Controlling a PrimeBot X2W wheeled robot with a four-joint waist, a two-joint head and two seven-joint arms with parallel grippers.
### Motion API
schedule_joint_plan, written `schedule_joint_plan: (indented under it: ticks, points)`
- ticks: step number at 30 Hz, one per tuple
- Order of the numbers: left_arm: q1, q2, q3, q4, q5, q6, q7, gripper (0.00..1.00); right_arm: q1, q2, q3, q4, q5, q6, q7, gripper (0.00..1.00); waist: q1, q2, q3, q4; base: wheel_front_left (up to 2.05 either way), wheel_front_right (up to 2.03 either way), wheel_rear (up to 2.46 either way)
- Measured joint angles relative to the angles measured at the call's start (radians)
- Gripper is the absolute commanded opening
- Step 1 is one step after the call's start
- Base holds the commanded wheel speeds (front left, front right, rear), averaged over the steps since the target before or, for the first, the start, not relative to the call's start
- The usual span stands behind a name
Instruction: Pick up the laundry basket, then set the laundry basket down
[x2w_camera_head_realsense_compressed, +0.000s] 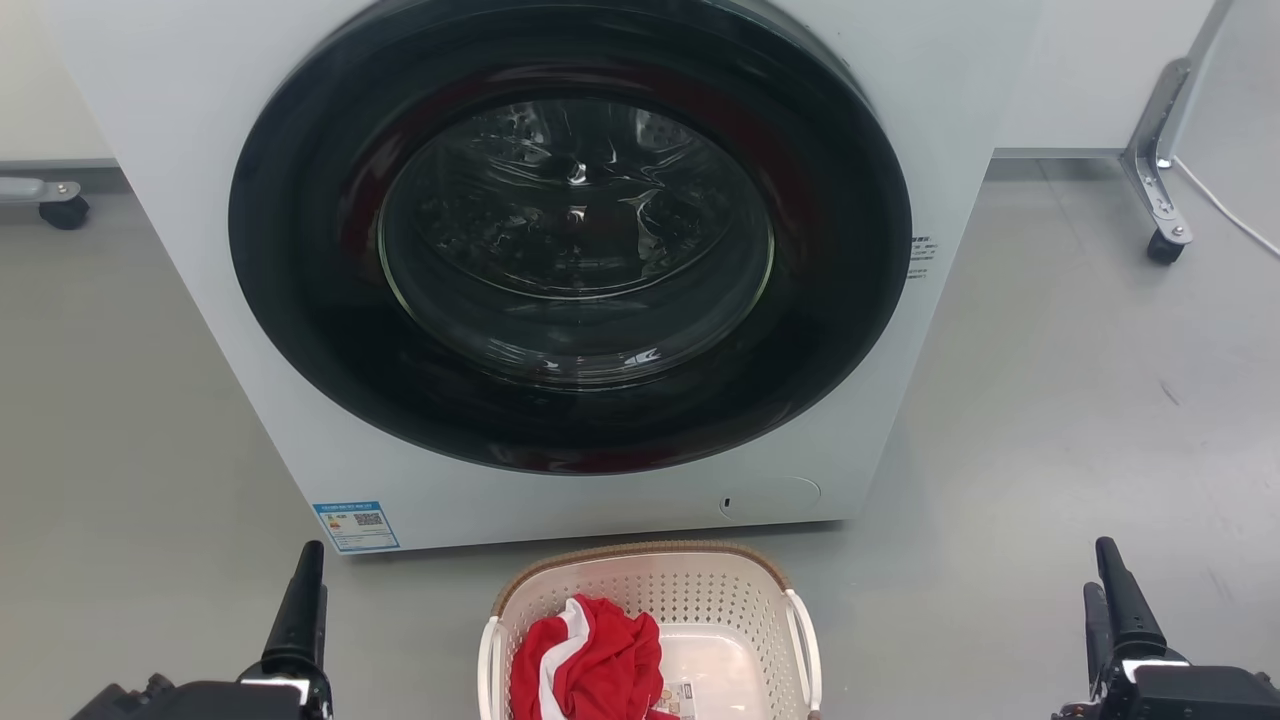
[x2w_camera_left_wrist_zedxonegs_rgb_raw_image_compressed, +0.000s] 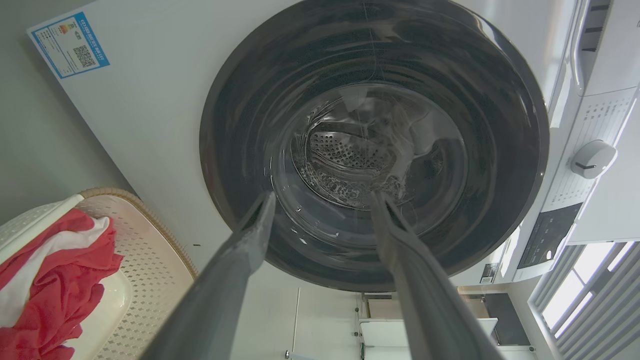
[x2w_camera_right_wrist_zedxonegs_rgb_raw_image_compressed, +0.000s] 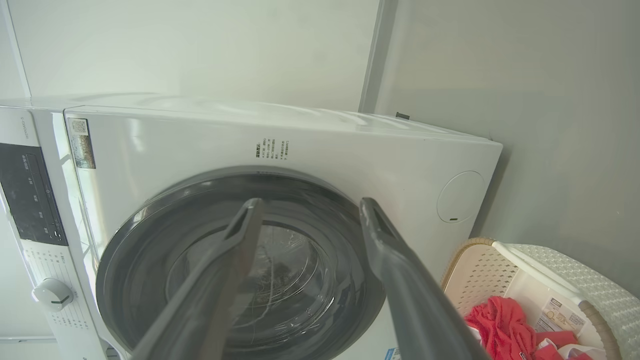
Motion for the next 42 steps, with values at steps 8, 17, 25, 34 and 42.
schedule_joint_plan:
  ticks: [8, 17, 25, 34, 42]
  points:
    - [-0.008, 0.024, -0.036, -0.021, 0.128, 0.003, -0.032, 1.0, -0.005, -0.028, 0.04, -0.021, -0.137, -0.02, -0.028, 1.0, 0.0, 0.0, -0.002, 0.002, 0.0, 0.0, 0.0]
    - [-0.021, 0.048, -0.072, -0.064, 0.308, 0.045, -0.06, 1.0, -0.007, -0.065, 0.095, -0.068, -0.328, -0.062, -0.056, 1.0, 0.0, 0.0, -0.004, 0.005, 0.0, 0.0, 0.0]
    - [-0.025, 0.071, -0.114, -0.109, 0.463, 0.079, -0.086, 1.0, -0.015, -0.096, 0.141, -0.1, -0.487, -0.09, -0.084, 1.0, 0.0, 0.0, -0.004, 0.008, 0.0, 0.0, 0.0]
    - [-0.032, 0.09, -0.157, -0.146, 0.609, 0.103, -0.117, 1.0, -0.017, -0.115, 0.188, -0.125, -0.619, -0.108, -0.112, 1.0, 0.0, 0.0, -0.004, 0.01, 0.0, 0.0, 0.0]
    - [-0.033, 0.109, -0.203, -0.175, 0.737, 0.121, -0.143, 1.0, -0.016, -0.132, 0.231, -0.139, -0.741, -0.126, -0.14, 1.0, 0.0, 0.0, -0.004, 0.011, 0.0, 0.0, 0.0]
